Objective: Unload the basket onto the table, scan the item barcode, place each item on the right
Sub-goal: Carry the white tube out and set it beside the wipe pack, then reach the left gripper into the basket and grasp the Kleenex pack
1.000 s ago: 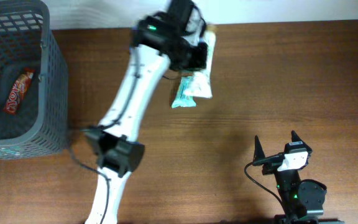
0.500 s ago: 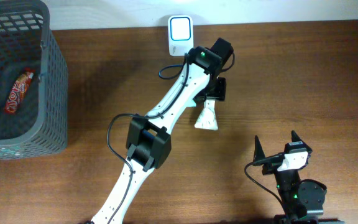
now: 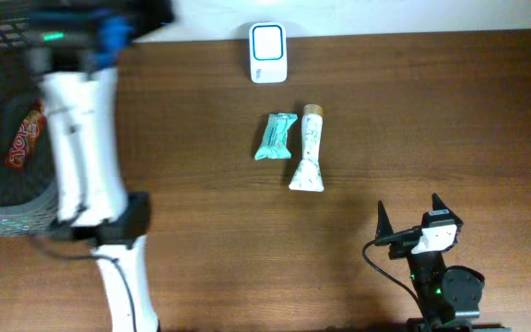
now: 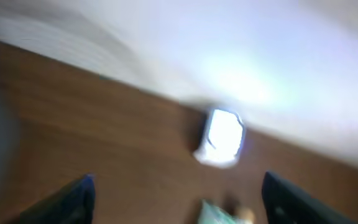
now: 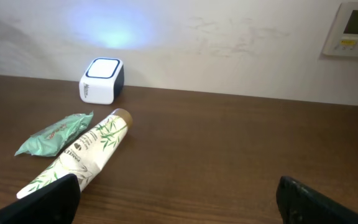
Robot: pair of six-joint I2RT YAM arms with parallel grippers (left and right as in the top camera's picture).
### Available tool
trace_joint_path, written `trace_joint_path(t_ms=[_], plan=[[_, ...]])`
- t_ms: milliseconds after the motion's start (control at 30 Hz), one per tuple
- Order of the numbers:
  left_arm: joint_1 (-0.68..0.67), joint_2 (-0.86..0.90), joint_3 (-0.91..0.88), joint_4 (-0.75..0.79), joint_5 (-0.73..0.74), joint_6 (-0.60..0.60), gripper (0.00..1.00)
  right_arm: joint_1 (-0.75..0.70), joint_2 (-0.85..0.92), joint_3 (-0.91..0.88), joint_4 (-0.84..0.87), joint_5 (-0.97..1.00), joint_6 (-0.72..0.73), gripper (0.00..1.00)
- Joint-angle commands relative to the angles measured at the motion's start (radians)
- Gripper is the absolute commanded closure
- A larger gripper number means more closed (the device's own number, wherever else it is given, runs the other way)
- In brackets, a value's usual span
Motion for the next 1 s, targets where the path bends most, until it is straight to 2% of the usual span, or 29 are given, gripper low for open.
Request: trace_joint_path(t_ms=[0, 100, 167, 233, 300, 433, 500, 600, 767, 867, 900, 933, 967], plan=[[0.235, -0.13, 0.02, -0.026, -0.011, 0.015, 0.01, 0.005, -0.007, -0.007, -0.004, 0.002, 0.001, 0.01], [0.415, -0.134, 0.016, -0.065, -0.042, 0.031, 0.01, 0.005, -0.007, -0.007, -0.004, 0.002, 0.001, 0.01], [0.533, -0.134, -0.042, -0.136, -0.176, 0.029, 0.01, 0.005, -0.007, -0.007, -0.004, 0.002, 0.001, 0.01], [0.582, -0.134, -0.126, -0.162, -0.249, 0.029, 0.01, 0.005, -0.007, -0.007, -0.004, 0.002, 0.001, 0.01], [0.607, -0.134, -0.243, -0.163, -0.282, 0.008, 0.0, 0.005, -0.007, -0.007, -0.004, 0.002, 0.001, 0.01], [0.608, -0.134, -0.546, -0.114, -0.423, -0.11, 0.01, 0.005, -0.007, -0.007, -0.004, 0.002, 0.001, 0.01], [0.608, -0.134, -0.738, -0.032, -0.465, -0.11, 0.0, 0.005, -0.007, -0.007, -0.004, 0.002, 0.001, 0.02], [0.608, -0.134, -0.93, 0.059, -0.472, -0.111, 0.0, 0.005, -0.007, -0.007, -0.004, 0.002, 0.001, 0.01], [0.608, -0.134, -1.144, 0.166, -0.53, -0.136, 0.01, 0.005, -0.007, -0.007, -0.004, 0.002, 0.001, 0.01], [0.608, -0.134, -1.233, 0.222, -0.532, -0.136, 0.09, 0.005, -0.007, -0.007, -0.004, 0.002, 0.001, 0.01], [0.608, -0.134, -1.262, 0.241, -0.532, -0.136, 0.16, 0.005, -0.007, -0.007, -0.004, 0.002, 0.001, 0.02], [0.608, -0.134, -1.282, 0.253, -0.534, -0.136, 0.3, 0.005, -0.007, -0.007, -0.004, 0.002, 0.001, 0.01], [0.608, -0.134, -1.302, 0.265, -0.542, -0.136, 0.35, 0.005, -0.007, -0.007, -0.004, 0.002, 0.001, 0.01]])
